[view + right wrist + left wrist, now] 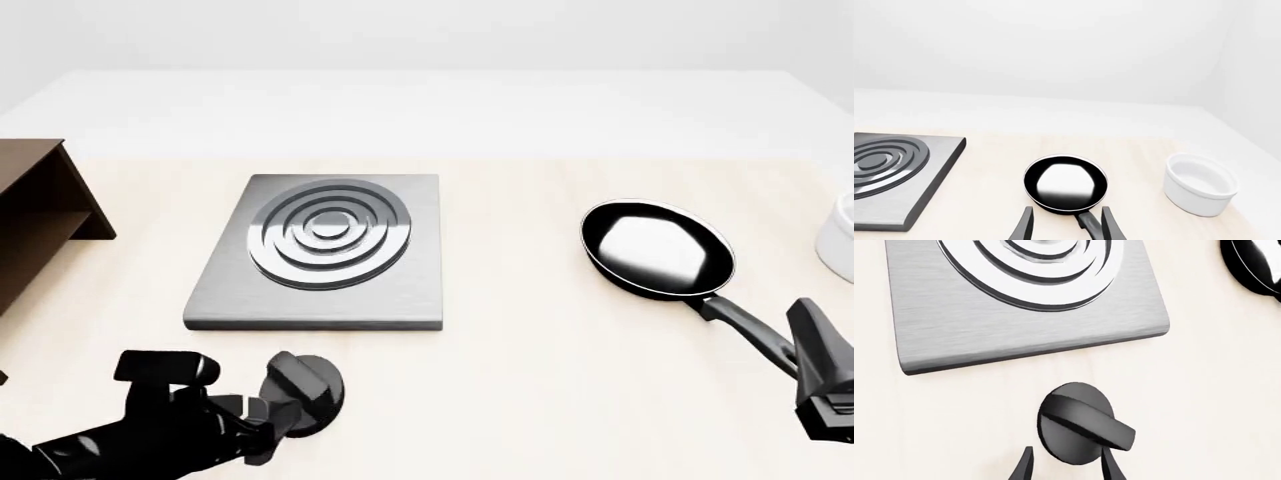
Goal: Turn on the stove and put the frying pan on it.
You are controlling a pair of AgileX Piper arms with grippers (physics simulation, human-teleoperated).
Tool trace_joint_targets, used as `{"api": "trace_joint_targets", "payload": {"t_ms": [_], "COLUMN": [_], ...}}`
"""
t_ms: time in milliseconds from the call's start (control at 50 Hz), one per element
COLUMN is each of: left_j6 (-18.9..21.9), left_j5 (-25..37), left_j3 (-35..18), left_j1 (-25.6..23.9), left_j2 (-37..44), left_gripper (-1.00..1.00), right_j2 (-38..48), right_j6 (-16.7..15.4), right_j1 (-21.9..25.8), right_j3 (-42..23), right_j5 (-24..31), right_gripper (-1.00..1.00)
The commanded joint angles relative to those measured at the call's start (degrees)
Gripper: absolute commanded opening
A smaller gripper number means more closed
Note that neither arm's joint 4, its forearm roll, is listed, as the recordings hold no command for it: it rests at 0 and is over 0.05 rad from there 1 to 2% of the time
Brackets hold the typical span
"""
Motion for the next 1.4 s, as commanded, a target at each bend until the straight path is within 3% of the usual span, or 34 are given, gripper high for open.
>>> {"api": "trace_joint_targets", "payload": {"t_ms": [20, 60, 140, 200, 220, 260, 320, 440, 460, 500, 520, 560, 580, 600, 620, 640, 660, 720, 760, 860, 880, 920, 940, 960, 980, 1020, 1060, 1140, 1180, 1280, 1360, 1400], "left_j6": [-13.0, -14.8, -13.9, -9.7, -10.1, -7.3, -6.4, -5.9, -4.9, -7.2, -5.6, -4.1, -5.5, -0.3, -0.3, 6.8, 10.0, 14.7, 22.4, 27.6, 32.1, 29.9, 31.3, 32.9, 32.9, 28.0, 28.8, 27.9, 27.8, 28.3, 27.4, 27.5], "left_j5": [-10.4, -13.9, -10.0, -4.1, -4.0, 2.9, 16.0, 28.4, 31.5, 38.6, 46.2, 52.7, 55.0, 54.6, 54.7, 57.3, 56.4, 51.8, 46.2, 37.4, 33.6, 31.8, 29.1, 27.5, 27.5, 31.0, 30.5, 29.9, 30.5, 30.6, 31.0, 31.1], "left_j3": [1.1, 2.3, 2.7, 2.9, 3.2, 3.1, 2.0, 0.3, -0.3, -1.9, -5.7, -9.8, -10.6, -12.5, -12.5, -15.7, -16.0, -13.2, -11.2, -5.6, -2.3, 0.8, 2.9, 3.3, 3.3, 3.4, 3.4, 3.1, 2.9, 2.8, 2.3, 2.6], "left_j1": [-8.9, -9.9, -10.7, -9.2, -9.6, -8.2, -8.7, -10.1, -9.2, -9.0, -7.2, -3.6, -1.5, 4.4, 4.4, 10.0, 11.8, 17.9, 23.8, 27.5, 29.4, 29.9, 31.4, 31.8, 31.8, 32.0, 31.6, 31.2, 31.6, 31.4, 31.8, 32.0], "left_j2": [6.8, 9.0, 4.5, -0.7, -0.8, -7.5, -21.1, -32.9, -36.3, -46.4, -57.0, -66.8, -71.8, -72.5, -72.5, -77.6, -77.8, -77.7, -77.8, -77.8, -77.8, -77.8, -77.8, -77.8, -77.8, -77.6, -77.4, -77.8, -77.8, -77.8, -77.8, -77.8], "left_gripper": [1.00, 1.00, 1.00, 1.00, 1.00, 1.00, 1.00, 1.00, 1.00, 1.00, 1.00, 1.00, 1.00, 1.00, 1.00, 1.00, 1.00, 1.00, 1.00, 1.00, 1.00, 1.00, 1.00, 1.00, 1.00, 1.00, 1.00, 1.00, 1.00, 1.00, 1.00, 1.00], "right_j2": [-0.4, -0.3, 0.4, 0.4, 0.5, 0.6, 0.0, 0.5, 0.8, 0.9, 0.8, -0.7, -0.7, -0.5, -0.5, -0.2, -0.3, 2.7, 3.5, 8.8, 10.4, 12.1, 17.1, 20.3, 20.3, 28.1, 30.7, 38.3, 40.8, 46.2, 50.6, 50.1], "right_j6": [-0.2, -0.3, -0.4, -0.3, -0.3, -0.2, 0.0, 0.1, 0.2, 0.5, 0.4, 0.2, 0.3, 0.0, 0.0, 0.4, 1.1, 0.8, 0.1, -1.9, -3.3, -5.5, -7.1, -5.7, -5.7, -9.2, -14.9, -16.6, -19.3, -19.1, -21.7, -22.0], "right_j1": [-0.2, -0.2, -0.2, -0.2, -0.2, -0.3, 0.0, 0.0, -0.1, -0.4, -0.5, -1.2, -0.9, -1.3, -1.3, -1.6, -1.6, -1.0, -0.6, 1.5, 2.3, 2.9, 3.5, 6.5, 6.5, 7.0, 5.2, 3.2, 0.7, -0.1, -3.2, -3.3], "right_j3": [0.0, 0.0, 0.0, 0.0, 0.0, 0.0, 0.0, 0.0, 0.0, 0.0, -0.1, -0.9, -1.2, -2.3, -2.3, -5.0, -6.9, -12.3, -15.6, -23.2, -25.4, -28.1, -30.1, -31.0, -31.0, -32.2, -32.2, -34.1, -33.4, -32.6, -30.0, -29.3], "right_j5": [0.4, 0.3, -0.2, -0.1, -0.2, -0.2, 0.3, 0.0, -0.2, -0.3, -0.3, 0.8, 1.3, 2.5, 2.5, 5.1, 6.7, 8.9, 11.1, 14.5, 16.2, 18.0, 19.5, 20.3, 20.3, 19.5, 18.4, 17.2, 15.6, 12.4, 7.6, 7.7], "right_gripper": [1.00, 1.00, 1.00, 1.00, 1.00, 1.00, 1.00, 1.00, 1.00, 1.00, 1.00, 1.00, 1.00, 1.00, 1.00, 1.00, 1.00, 1.00, 1.00, 1.00, 1.00, 1.00, 1.00, 1.00, 1.00, 1.00, 1.00, 1.00, 1.00, 1.00, 1.00, 1.00]}}
